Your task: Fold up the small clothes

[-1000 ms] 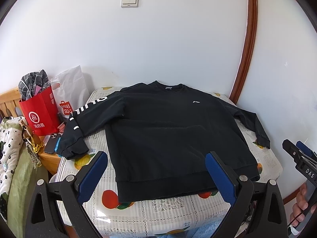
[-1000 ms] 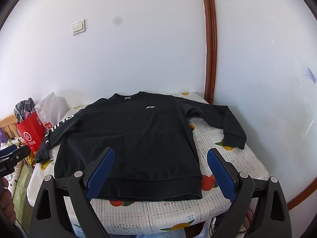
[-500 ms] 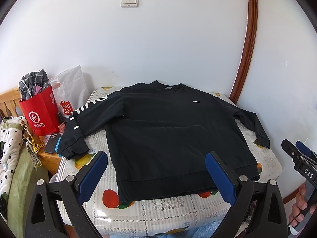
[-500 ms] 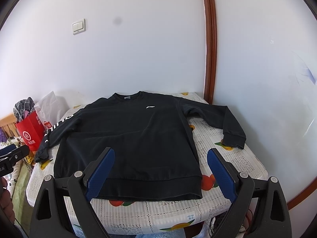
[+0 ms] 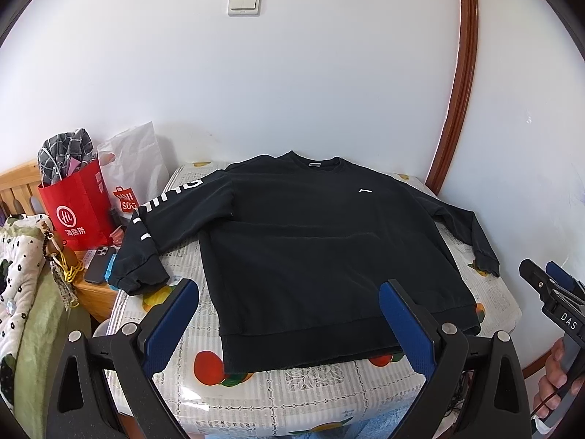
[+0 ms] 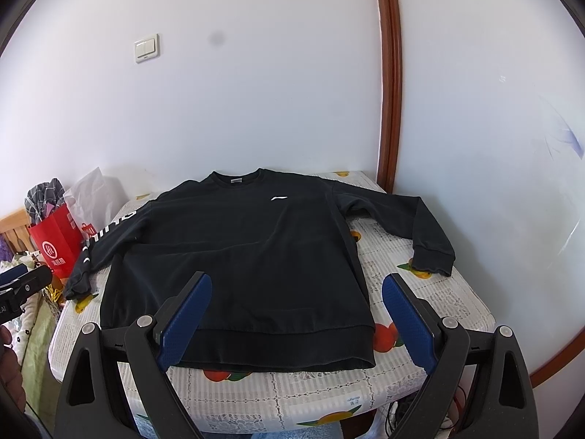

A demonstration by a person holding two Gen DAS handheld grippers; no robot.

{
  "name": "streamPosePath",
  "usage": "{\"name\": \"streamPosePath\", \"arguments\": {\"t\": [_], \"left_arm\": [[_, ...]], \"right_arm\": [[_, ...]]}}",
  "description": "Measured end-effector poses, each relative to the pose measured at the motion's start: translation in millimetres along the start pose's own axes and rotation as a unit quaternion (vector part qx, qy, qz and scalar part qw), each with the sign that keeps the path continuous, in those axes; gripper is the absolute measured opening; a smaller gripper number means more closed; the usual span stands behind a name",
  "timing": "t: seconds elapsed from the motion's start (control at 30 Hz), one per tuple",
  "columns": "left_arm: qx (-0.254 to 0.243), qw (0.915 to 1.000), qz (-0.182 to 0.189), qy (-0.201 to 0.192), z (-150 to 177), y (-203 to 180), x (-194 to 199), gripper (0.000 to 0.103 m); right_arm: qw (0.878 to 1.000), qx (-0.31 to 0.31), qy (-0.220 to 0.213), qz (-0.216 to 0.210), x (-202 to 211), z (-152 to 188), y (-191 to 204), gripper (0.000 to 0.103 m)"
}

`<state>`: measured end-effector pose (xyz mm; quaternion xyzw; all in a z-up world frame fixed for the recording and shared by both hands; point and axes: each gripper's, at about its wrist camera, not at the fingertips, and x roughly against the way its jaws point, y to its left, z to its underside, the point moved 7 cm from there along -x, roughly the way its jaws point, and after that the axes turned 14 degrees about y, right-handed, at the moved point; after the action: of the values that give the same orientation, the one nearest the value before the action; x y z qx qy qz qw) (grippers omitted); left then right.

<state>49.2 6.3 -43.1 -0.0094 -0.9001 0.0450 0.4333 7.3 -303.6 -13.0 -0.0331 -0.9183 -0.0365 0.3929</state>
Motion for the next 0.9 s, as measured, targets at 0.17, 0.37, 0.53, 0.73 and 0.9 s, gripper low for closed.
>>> {"name": "streamPosePath", "arguments": {"t": [0.17,0.37,0.53,0.73,0.9], "left_arm": [[0.001,1.0,-0.001,0.001,-1.3,1.4,1.0,0.1],[0.002,1.0,0.0,0.0,-1.7,1.6,0.9,0.1],[0.0,1.0,-0.001,-0.002,-3.4,2.6,1.2,0.1],[-0.002,1.0,0.005,0.001,-8.1,2.2,-1.7,0.1],[-0.003,0.9999,0.01,0.0,-16.1,3.8,-4.4,0.1]], "right_arm": [[1.0,0.0,-0.001,0.001,0.1,0.1,-0.1,0.094],[1.0,-0.001,0.0,0.005,0.6,-2.3,1.7,0.094],[1.0,-0.003,0.002,0.012,0.3,-3.6,-0.5,0.094],[1.0,-0.004,0.003,0.013,0.1,-4.4,-1.5,0.094],[1.0,-0.001,0.007,0.011,-3.1,-10.0,0.1,0.094]]}}
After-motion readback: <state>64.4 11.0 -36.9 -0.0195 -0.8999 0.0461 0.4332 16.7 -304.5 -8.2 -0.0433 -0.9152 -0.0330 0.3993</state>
